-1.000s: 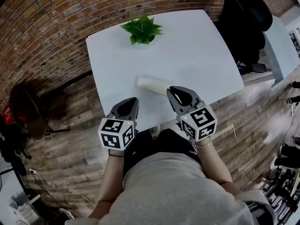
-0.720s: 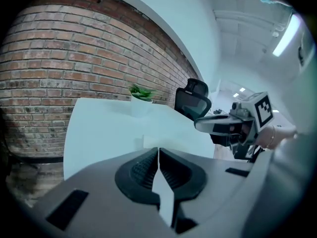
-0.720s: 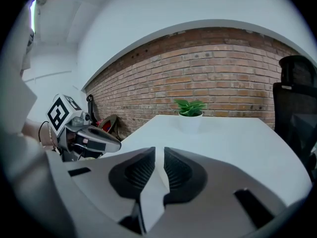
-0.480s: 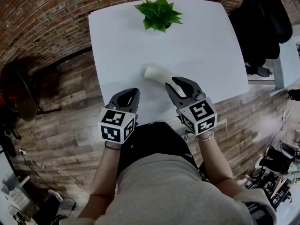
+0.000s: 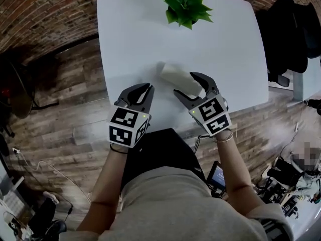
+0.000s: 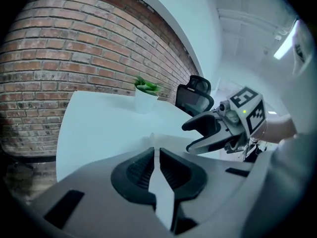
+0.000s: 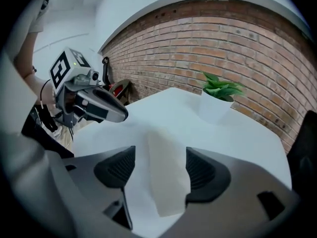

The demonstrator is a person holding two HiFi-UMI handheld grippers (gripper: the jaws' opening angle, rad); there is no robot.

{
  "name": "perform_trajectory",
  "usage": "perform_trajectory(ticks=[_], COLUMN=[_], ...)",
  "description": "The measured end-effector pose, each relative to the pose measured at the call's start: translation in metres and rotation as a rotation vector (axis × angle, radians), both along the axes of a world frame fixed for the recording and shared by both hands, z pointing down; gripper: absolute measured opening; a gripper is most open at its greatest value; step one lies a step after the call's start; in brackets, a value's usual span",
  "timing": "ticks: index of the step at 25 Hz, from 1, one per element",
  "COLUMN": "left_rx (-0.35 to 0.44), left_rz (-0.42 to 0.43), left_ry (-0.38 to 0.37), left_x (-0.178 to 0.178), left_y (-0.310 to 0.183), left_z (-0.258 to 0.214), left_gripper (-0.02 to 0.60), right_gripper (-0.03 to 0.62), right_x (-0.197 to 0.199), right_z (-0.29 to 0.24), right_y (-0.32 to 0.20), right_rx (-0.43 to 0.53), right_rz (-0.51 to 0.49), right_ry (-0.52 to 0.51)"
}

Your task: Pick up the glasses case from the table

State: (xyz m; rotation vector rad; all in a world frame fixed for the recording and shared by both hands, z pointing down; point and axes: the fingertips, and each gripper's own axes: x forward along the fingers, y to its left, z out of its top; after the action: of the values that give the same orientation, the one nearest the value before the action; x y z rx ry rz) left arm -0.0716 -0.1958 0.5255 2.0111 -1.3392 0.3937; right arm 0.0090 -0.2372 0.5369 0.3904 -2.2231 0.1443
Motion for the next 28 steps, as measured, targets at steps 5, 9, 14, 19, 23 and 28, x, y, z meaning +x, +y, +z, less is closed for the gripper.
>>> perform_trajectory(ticks=[5, 9, 14, 19, 23, 28], left_rx=[-0.020, -0.023, -0.026, -0.028, -0.037, -0.045], left_rz=[-0.009, -0.033, -0.037, -0.038, -0.048, -0.024], left_ry=[0.022, 0.045, 0.057, 0.075, 0.097, 0.130], left_x=[-0.001, -0.004, -0.009, -0.010, -0.011, -0.006], left_y=[0.000, -0.002, -0.005, -0.009, -0.010, -0.013], left_z=[0.010, 0.013, 0.018, 0.021, 0.024, 0.024], left_gripper=[0.014, 0.014, 0.015, 0.021, 0.061, 0.136], right_gripper=[0.345, 0.351, 0.344, 0.296, 0.289, 0.284], right_x=[-0.009, -0.014, -0.018, -0.017, -0.018, -0.022], right_z=[0.023, 0.041, 0.055, 0.060, 0.059, 0.053], right_y=[-0.007, -0.005, -0.007, -0.012, -0.012, -0.011], right_rx=[-0.023, -0.071, -0.068, -0.053, -0.050, -0.021], right_rz=[-0.078, -0.145, -0.179, -0.192, -0.196, -0.208], right_ry=[0.080, 0.133, 0.185, 0.201, 0.183, 0.154])
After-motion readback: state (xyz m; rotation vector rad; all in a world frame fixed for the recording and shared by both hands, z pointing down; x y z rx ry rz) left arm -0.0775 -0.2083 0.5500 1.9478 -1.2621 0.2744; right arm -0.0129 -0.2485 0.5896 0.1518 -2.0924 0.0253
